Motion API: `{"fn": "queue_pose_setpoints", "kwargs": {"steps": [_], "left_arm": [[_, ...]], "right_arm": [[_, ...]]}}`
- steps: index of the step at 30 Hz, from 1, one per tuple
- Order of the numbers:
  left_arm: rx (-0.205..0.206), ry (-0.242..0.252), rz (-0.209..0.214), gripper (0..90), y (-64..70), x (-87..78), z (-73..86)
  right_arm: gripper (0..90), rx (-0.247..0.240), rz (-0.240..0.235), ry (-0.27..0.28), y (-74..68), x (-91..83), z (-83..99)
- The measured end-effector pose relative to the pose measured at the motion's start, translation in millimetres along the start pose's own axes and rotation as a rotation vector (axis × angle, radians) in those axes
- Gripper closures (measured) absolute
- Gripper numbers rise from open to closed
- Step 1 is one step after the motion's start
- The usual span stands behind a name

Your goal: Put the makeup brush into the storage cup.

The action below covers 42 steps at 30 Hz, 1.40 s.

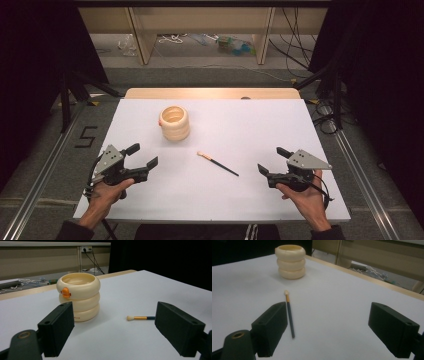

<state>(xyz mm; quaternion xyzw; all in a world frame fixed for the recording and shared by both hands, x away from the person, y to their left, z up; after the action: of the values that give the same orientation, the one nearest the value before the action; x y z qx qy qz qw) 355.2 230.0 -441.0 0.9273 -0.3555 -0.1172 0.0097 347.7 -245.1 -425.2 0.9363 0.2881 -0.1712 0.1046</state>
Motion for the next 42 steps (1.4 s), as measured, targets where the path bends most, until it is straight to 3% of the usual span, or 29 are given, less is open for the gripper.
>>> {"fn": "queue_pose_setpoints", "kwargs": {"steps": [1,2,26,34,37,42], "left_arm": [[0.000,0.000,0.000,15.6,0.0,0.0,0.0],[0.002,0.000,0.000,15.6,0.2,0.0,0.0],[0.004,-0.001,0.001,15.6,0.4,0.3,0.1],[0.004,0.000,0.002,15.6,0.4,0.4,0.0],[-0.013,0.003,-0.001,15.6,0.6,0.5,0.3],[-0.002,0.003,0.000,15.6,0.4,0.3,-0.1]], "right_arm": [[16.6,0.000,0.000,0.000,0.0,0.0,0.0],[16.9,-0.032,-0.005,-0.010,0.4,2.0,-3.7],[19.1,-0.098,-0.087,-0.151,-5.4,28.0,-25.5],[19.1,-0.140,-0.129,-0.198,-12.9,48.3,-33.1],[19.9,-0.166,-0.159,-0.237,-17.6,60.2,-38.4],[20.1,-0.195,-0.164,-0.252,-23.6,74.0,-47.6]]}}
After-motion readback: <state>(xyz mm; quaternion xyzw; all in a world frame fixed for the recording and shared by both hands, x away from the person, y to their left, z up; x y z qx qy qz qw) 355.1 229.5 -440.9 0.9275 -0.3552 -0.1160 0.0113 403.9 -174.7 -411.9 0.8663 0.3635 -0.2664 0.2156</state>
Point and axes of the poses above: each handheld gripper's, and its own axes: x roughly forward along the jaws, z roughly out of its underside, y roughly to its right, the point moved 1 cm from there along x, roughly forward along the jaws, and after that the axes turned 5 degrees about z, right-handed, at the moved point
